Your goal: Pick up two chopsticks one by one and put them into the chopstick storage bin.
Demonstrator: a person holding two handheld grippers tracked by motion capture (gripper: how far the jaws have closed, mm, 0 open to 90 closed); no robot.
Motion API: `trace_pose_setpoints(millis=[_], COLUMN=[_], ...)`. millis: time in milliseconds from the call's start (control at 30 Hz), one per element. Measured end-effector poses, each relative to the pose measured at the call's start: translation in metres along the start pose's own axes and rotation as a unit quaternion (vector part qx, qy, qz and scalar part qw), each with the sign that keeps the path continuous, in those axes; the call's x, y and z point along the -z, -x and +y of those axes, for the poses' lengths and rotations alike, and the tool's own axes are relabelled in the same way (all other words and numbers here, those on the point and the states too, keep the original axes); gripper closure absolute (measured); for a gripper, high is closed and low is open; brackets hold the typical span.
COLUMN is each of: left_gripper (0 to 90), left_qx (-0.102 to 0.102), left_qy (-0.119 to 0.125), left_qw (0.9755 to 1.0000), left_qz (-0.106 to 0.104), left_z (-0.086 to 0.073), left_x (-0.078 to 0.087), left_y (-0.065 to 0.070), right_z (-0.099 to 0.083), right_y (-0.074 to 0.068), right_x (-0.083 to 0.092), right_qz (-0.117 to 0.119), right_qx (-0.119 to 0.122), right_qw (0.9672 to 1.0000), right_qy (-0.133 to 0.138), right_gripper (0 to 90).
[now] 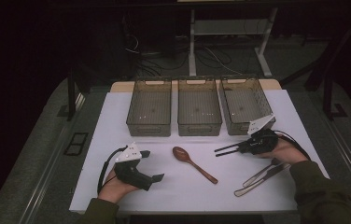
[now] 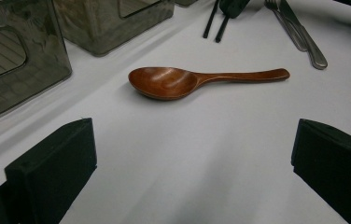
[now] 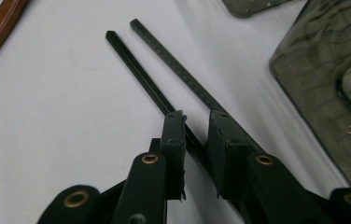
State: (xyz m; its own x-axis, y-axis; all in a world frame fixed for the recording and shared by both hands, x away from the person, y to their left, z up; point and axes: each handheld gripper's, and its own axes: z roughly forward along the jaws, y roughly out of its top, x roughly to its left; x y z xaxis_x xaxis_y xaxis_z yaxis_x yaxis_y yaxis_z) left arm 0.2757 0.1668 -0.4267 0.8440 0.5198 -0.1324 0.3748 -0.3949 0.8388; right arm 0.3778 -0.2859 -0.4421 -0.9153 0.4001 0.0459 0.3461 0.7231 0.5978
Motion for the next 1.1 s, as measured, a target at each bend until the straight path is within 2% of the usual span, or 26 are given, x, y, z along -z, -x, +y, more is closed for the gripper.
trace_pose_setpoints(millis=[533,667,700,767,833,933,1100], left_gripper=[0.0,0.0,0.0,0.0,0.0,0.0,0.0], left_qx=[0.0,-0.001,-0.001,0.0,0.0,-0.001,-0.001], left_qy=[0.0,0.0,0.0,0.0,0.0,0.0,0.0], left_qw=[1.0,1.0,1.0,1.0,1.0,1.0,1.0], left_qz=[0.0,0.0,0.0,0.001,0.001,0.0,-0.001], left_z=[0.0,0.0,0.0,0.0,0.0,0.0,0.0], left_x=[0.0,0.0,0.0,0.0,0.0,0.0,0.0], left_y=[0.001,0.001,0.001,0.0,0.0,0.001,0.0], right_z=[-0.002,-0.002,0.001,0.003,0.01,0.014,0.017], right_y=[-0.015,-0.016,-0.017,-0.016,-0.015,-0.007,0.004], right_x=[0.004,0.004,0.005,0.005,0.008,0.01,0.006], right_qz=[0.015,0.012,0.013,0.01,-0.007,-0.025,-0.034], right_qx=[0.024,0.028,0.026,0.027,0.021,0.014,0.011], right_qw=[0.9995,0.9995,0.9996,0.9996,0.9996,0.9995,0.9993], right_qy=[-0.013,-0.008,0.002,0.007,0.02,0.016,0.004], right_gripper=[81.0,80.1,76.0,75.1,71.8,71.1,68.6])
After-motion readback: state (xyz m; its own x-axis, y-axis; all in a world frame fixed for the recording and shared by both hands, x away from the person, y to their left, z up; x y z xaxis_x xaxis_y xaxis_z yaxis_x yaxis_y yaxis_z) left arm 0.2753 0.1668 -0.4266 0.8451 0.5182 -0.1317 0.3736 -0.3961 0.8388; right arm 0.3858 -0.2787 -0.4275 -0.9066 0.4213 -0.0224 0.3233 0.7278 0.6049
